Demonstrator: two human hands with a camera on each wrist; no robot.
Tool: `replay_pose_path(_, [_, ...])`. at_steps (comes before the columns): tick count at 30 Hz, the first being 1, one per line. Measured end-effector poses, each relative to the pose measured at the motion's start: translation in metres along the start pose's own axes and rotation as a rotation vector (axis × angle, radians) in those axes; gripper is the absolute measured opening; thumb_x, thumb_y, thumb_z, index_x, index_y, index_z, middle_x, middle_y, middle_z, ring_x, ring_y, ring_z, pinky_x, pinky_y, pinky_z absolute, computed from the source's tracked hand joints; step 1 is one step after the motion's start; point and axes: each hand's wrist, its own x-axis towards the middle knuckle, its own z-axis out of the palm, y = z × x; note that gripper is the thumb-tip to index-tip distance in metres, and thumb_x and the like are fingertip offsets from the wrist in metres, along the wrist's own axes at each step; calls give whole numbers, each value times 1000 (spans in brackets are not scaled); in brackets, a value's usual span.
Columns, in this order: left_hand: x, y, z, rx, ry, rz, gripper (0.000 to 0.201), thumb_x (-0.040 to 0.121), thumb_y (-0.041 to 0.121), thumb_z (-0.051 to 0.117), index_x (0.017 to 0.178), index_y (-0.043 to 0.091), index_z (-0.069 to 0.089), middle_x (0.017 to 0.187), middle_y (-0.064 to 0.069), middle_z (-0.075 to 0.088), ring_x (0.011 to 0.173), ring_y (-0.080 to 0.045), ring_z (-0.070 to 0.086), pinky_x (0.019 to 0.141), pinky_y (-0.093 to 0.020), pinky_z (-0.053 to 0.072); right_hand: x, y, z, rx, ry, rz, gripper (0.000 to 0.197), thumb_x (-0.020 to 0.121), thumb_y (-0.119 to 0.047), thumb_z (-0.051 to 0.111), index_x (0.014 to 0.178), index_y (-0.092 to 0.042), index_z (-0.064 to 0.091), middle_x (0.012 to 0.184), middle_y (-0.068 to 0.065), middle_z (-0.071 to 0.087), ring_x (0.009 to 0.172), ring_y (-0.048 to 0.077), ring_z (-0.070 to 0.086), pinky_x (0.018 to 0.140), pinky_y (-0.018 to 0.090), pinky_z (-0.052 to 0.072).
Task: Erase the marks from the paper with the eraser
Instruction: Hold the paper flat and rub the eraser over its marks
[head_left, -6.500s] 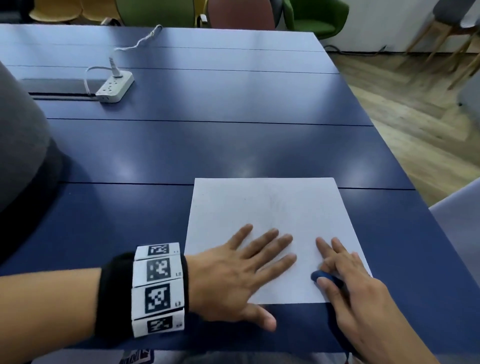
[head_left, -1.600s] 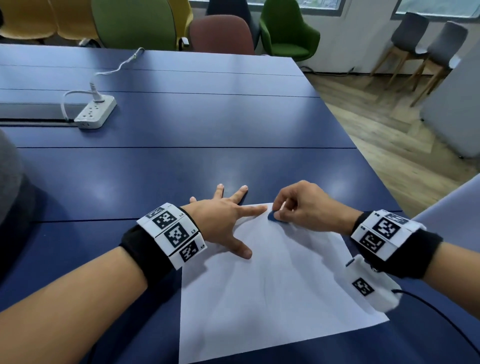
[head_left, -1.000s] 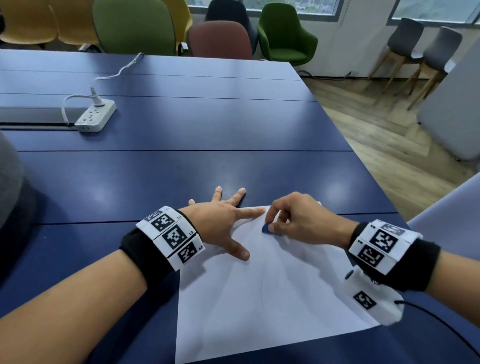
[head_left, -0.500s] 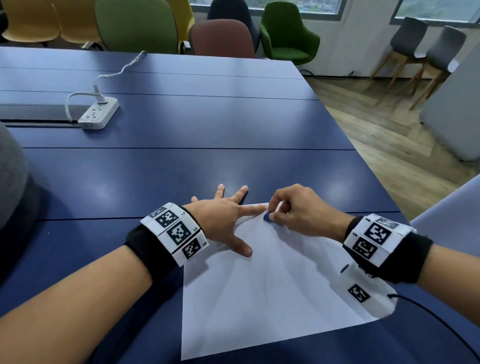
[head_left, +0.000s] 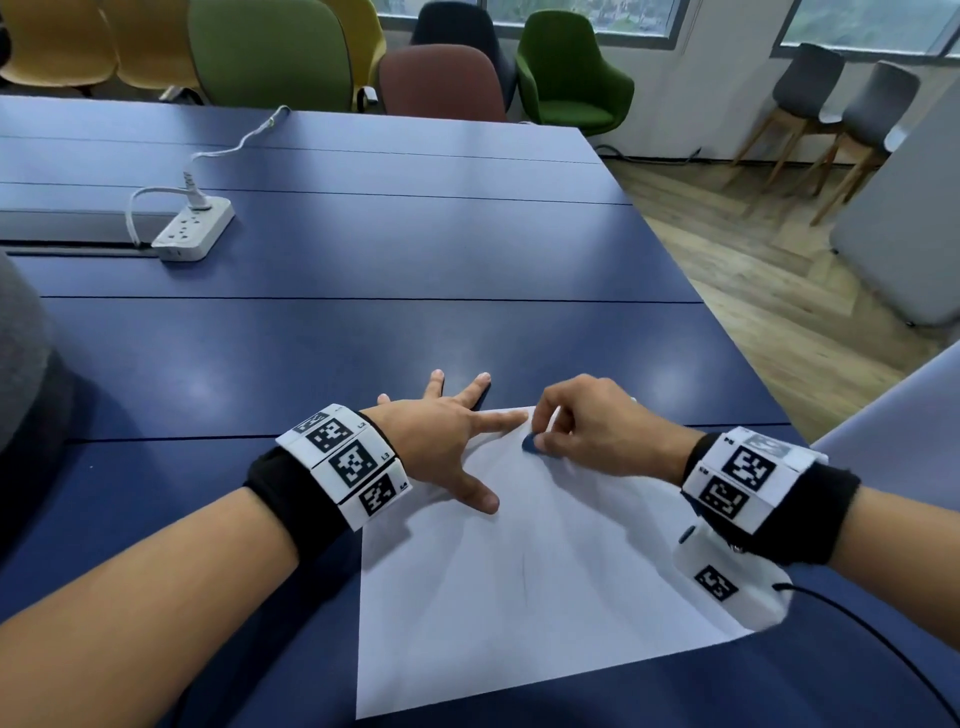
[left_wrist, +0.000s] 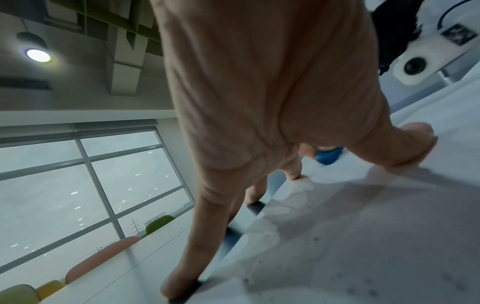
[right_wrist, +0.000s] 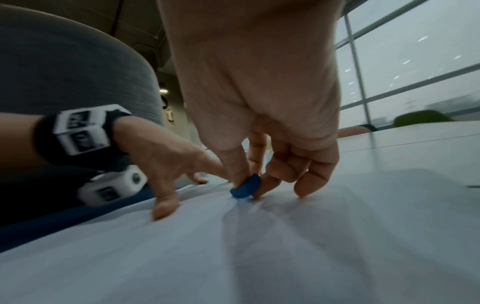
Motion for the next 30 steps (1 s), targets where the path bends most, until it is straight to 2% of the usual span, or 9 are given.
replay_pose_path(2, [0,0,0,-2,-1,-6,102,68,72,69,139,69,-6,159,17,-22,147,-34,-17,102,-78,18,3,7,-2,37,58,54,11,78,-36,70,76,-27,63,66,-12,64,64,2,57,73,26,50])
replay_pose_path(3, [0,0,1,-1,-3,-8,103,68,72,69,139,68,-5,159,17,-22,147,-34,-17,102,-78,18,-1,6,0,40,54,51,10,79,-34,70,76,-27,64,67,-10,65,62,0,56,72,26,49])
replay_pose_path(5, [1,-1,1,6,-5,-8,103,68,72,68,138,69,-6,159,17,-22,147,-34,-17,101,-78,18,-12,-3,6,0,-9,-14,7,81,-31,69,79,-25,64,67,-8,67,54,-2,55,59,8,41])
replay_pose_path(7, [1,-1,0,11,-4,-9,102,68,72,68,139,68,-6,159,17,-22,147,-34,-17,101,-78,18,-16,-6,6,-37,-65,-55,7,81,-30,69,80,-25,65,64,-9,65,53,-6,54,56,4,39])
replay_pose_path(11, [0,0,-1,14,-7,-11,101,69,72,67,141,66,-4,158,18,-22,147,-32,-17,103,-77,17,0,9,-10,0,34,28,8,81,-29,71,81,-23,66,64,-13,59,60,2,55,58,17,42])
replay_pose_path(17, [1,-1,0,11,-7,-10,102,68,72,68,140,67,-5,158,17,-22,147,-34,-18,102,-77,18,-20,-3,5,-70,-104,-97,7,81,-31,70,81,-24,66,68,-8,67,55,-3,54,55,6,39])
replay_pose_path(22, [-1,1,-1,11,-12,-17,102,69,71,68,141,65,-3,158,18,-22,147,-32,-18,103,-77,17,-2,10,-10,-24,-10,1,7,82,-29,70,80,-24,65,65,-12,59,58,-1,53,63,23,43])
replay_pose_path(26, [-1,0,0,12,-12,-19,101,69,71,68,141,65,-4,158,17,-23,147,-33,-18,103,-76,18,-22,1,5,-66,-104,-82,5,82,-30,68,82,-26,64,70,-8,66,59,1,55,59,12,41])
replay_pose_path(30, [0,0,-1,15,-12,-16,101,69,71,68,141,65,-3,158,18,-23,147,-33,-18,103,-77,17,-11,5,-6,-89,-45,-33,4,83,-29,67,84,-26,65,70,-11,63,60,-3,52,64,25,42])
